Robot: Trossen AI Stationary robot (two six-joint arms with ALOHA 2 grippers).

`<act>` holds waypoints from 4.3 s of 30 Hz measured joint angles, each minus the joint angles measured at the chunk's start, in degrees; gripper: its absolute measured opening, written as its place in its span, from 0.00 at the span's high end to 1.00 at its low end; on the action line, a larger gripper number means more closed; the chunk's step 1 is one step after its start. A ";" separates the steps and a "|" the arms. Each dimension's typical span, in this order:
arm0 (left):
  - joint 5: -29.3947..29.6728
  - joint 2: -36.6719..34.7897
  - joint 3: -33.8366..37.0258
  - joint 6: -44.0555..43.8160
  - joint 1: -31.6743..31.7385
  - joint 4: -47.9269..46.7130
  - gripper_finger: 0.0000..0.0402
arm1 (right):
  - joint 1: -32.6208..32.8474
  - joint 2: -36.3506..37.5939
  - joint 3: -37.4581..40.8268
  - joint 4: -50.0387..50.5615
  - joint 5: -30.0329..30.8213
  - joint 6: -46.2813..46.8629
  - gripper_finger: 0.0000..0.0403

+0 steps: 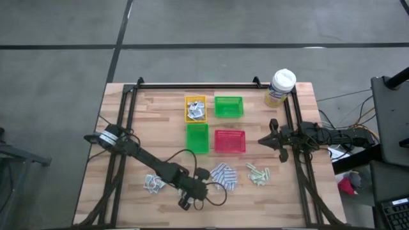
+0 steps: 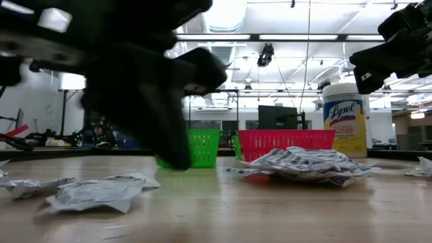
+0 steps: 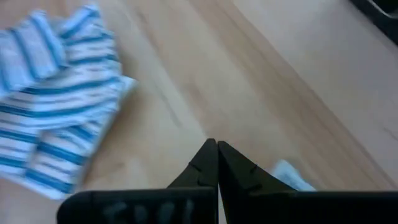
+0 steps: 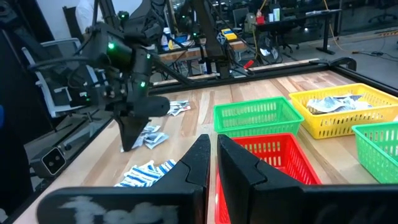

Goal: Pick & Place First Aid Supplies
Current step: Put the blue alcohol pad into the yellow bin

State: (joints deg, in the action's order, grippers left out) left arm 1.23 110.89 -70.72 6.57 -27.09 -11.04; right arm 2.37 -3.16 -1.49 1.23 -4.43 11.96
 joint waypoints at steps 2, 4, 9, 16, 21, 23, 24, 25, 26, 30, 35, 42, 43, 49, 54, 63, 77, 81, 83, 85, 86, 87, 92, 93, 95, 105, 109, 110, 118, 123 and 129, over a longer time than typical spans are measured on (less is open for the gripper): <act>0.04 -0.04 -1.36 -0.04 0.47 -1.14 0.99 | 0.00 0.00 0.00 0.00 0.00 0.00 0.93; 0.27 -0.31 -3.33 -0.11 0.66 -3.97 0.99 | 0.00 0.00 -0.01 0.00 0.00 -0.01 0.93; -2.97 -0.63 -8.85 -5.77 0.43 -20.66 0.99 | -0.02 0.00 0.00 -0.02 0.00 0.00 0.93; -9.18 -0.65 -8.06 -18.89 -1.41 -26.21 0.99 | -0.01 0.00 0.00 -0.02 0.00 0.00 0.93; -8.83 -0.61 -7.71 -22.94 -2.92 -24.85 0.99 | -0.01 0.00 0.00 -0.02 0.00 -0.01 0.93; -6.76 -0.61 -7.53 -22.16 -3.35 -23.08 1.00 | -0.02 0.00 0.01 -0.02 0.00 -0.01 0.93; -6.06 -0.61 -7.14 -21.75 -3.43 -21.64 1.00 | -0.02 0.00 -0.01 -0.02 0.00 0.01 0.93; -5.62 -0.61 -6.68 -21.66 -3.47 -20.36 1.00 | 0.00 0.00 0.00 -0.02 0.00 0.01 0.93; -5.63 -0.61 -6.19 -21.68 -3.47 -19.33 1.00 | 0.00 0.00 0.00 -0.02 0.00 0.01 0.93; -6.09 -0.56 -4.17 -21.93 -3.47 -16.76 1.00 | 0.00 0.00 0.00 -0.02 0.00 0.01 0.93; -6.09 -0.54 -2.37 -21.97 -3.45 -12.86 1.00 | -0.01 0.00 -0.01 -0.02 0.00 0.00 0.93; -5.81 -0.54 0.40 -21.30 -3.11 -5.84 1.00 | -0.01 0.00 -0.01 -0.02 0.00 0.01 0.93; -5.28 -0.54 0.43 -20.63 -2.96 -5.35 1.00 | -0.01 0.00 0.00 -0.01 0.00 0.00 0.93; -3.08 -0.54 0.44 -16.72 -1.03 -1.87 1.00 | -0.02 0.00 -0.01 -0.02 0.00 0.01 0.93; -3.12 -1.59 -1.92 -20.26 -0.79 -9.82 1.00 | -0.02 0.01 0.01 -0.03 0.00 0.01 0.93; -3.78 -1.67 -1.92 -26.85 -3.82 -16.28 1.00 | 0.00 0.00 0.00 -0.04 0.00 -0.01 0.93; -3.30 0.38 -0.37 -26.11 -3.48 -9.48 1.00 | 0.00 0.00 -0.01 -0.02 0.00 -0.01 0.93; -1.85 0.46 -0.69 -24.52 -2.64 -9.29 1.00 | 0.00 0.00 0.00 -0.02 0.00 -0.01 0.93; -0.23 0.50 -0.91 -23.37 -2.22 -8.88 1.00 | -0.02 0.00 0.01 -0.02 0.01 0.00 0.93; 1.16 0.53 -1.25 -22.10 -1.74 -7.95 1.00 | 0.00 0.00 -0.01 -0.02 0.00 0.01 0.93; 1.37 0.53 -1.26 -21.52 -1.47 -7.07 1.00 | 0.00 0.00 0.01 -0.02 0.00 -0.01 0.93; 1.38 0.52 -1.32 -21.38 -1.22 -6.27 1.00 | 0.00 0.00 0.00 -0.02 0.00 -0.01 0.93; 1.46 -1.17 -1.90 -21.63 -1.05 -8.73 1.00 | 0.00 0.00 -0.01 -0.02 0.00 -0.01 0.93; 1.47 -1.52 -2.41 -21.43 -1.09 -9.98 1.00 | 0.00 0.00 0.01 -0.02 0.00 0.01 0.93; 1.49 -2.23 -3.36 -20.58 -1.09 -11.92 1.00 | -0.01 0.00 0.00 -0.02 -0.02 -0.01 0.93; 3.50 -3.06 -5.44 -17.18 -0.76 -15.91 1.00 | -0.02 0.00 -0.01 -0.02 0.00 -0.01 0.93; 3.42 -3.33 -5.44 -17.28 -0.76 -17.02 1.00 | -0.01 0.00 0.00 -0.02 0.00 0.00 0.93; 3.41 -3.45 -5.45 -17.37 -0.76 -17.77 1.00 | -0.01 0.00 0.00 -0.02 0.00 0.00 0.93; 3.51 -4.06 -6.93 -16.62 -0.63 -22.12 1.00 | -0.02 0.00 -0.01 -0.02 0.00 -0.01 0.93; 3.73 -4.04 -6.91 -15.37 -0.48 -22.20 1.00 | -0.02 0.00 -0.01 -0.02 0.00 0.00 0.93; 4.47 -3.97 -6.90 -13.38 0.28 -21.59 0.98 | -0.02 0.00 0.01 -0.02 0.00 -0.01 0.93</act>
State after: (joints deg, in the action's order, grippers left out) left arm 5.70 106.91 -77.62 -6.82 -26.81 -32.62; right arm 2.36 -3.16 -1.48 1.21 -4.43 11.94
